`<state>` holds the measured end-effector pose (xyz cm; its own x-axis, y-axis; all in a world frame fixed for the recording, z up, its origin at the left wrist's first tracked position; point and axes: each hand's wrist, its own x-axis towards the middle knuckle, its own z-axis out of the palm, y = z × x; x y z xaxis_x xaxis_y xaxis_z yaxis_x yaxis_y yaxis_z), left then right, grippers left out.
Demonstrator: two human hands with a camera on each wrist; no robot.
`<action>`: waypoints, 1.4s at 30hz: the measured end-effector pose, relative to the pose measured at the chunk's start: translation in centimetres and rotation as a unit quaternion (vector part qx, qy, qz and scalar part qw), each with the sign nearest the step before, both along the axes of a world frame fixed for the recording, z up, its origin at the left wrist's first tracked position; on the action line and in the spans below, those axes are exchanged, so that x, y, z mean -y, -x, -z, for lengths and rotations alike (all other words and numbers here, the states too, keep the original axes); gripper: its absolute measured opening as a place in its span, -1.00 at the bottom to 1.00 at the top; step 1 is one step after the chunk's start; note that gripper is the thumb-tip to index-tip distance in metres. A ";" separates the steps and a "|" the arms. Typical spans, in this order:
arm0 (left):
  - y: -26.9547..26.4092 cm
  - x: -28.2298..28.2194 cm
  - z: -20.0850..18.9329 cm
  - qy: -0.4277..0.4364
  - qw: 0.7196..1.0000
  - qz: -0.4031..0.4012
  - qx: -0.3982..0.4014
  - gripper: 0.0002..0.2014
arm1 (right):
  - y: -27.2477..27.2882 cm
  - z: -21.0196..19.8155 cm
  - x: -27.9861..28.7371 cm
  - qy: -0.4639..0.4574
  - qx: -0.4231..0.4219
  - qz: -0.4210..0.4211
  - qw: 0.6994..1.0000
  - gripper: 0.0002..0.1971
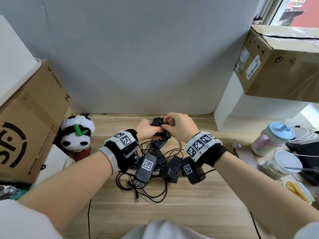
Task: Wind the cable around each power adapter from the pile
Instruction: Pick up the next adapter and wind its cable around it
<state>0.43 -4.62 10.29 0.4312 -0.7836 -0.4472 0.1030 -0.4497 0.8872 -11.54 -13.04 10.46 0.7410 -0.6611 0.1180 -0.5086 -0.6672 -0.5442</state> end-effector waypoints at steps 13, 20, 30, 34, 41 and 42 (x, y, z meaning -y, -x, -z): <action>0.3 -0.4 -0.4 -0.011 0.999 0.034 -0.029 -0.78 | -0.7 0.4 0.4 -0.213 0.184 0.104 0.954 -0.94; 0.8 -0.2 -0.7 -0.007 0.999 0.041 -0.002 -0.89 | -0.6 0.7 0.2 -0.252 0.267 0.141 0.919 -0.95; 0.8 -0.7 -0.8 -0.013 0.999 0.047 -0.011 -0.76 | 1.2 -0.3 0.2 -0.135 0.208 0.048 0.968 -0.92; 1.0 -1.0 -0.7 -0.013 0.998 0.069 -0.007 -0.75 | 1.3 0.9 0.1 -0.120 0.222 0.102 0.962 -0.94; 2.0 -1.2 -0.6 -0.012 0.995 0.096 -0.037 -0.80 | 2.1 1.6 -0.1 -0.278 0.306 0.197 0.889 -0.89; 2.4 -1.3 -0.6 -0.015 0.994 0.100 -0.046 -0.87 | 2.5 1.5 -0.3 -0.310 0.314 0.203 0.874 -0.91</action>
<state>-1.92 -3.36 10.85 0.2237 -0.8358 -0.5015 0.0892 -0.4948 0.8644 -14.05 -12.74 8.96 0.3488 -0.9355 -0.0566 -0.1063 0.0205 -0.9941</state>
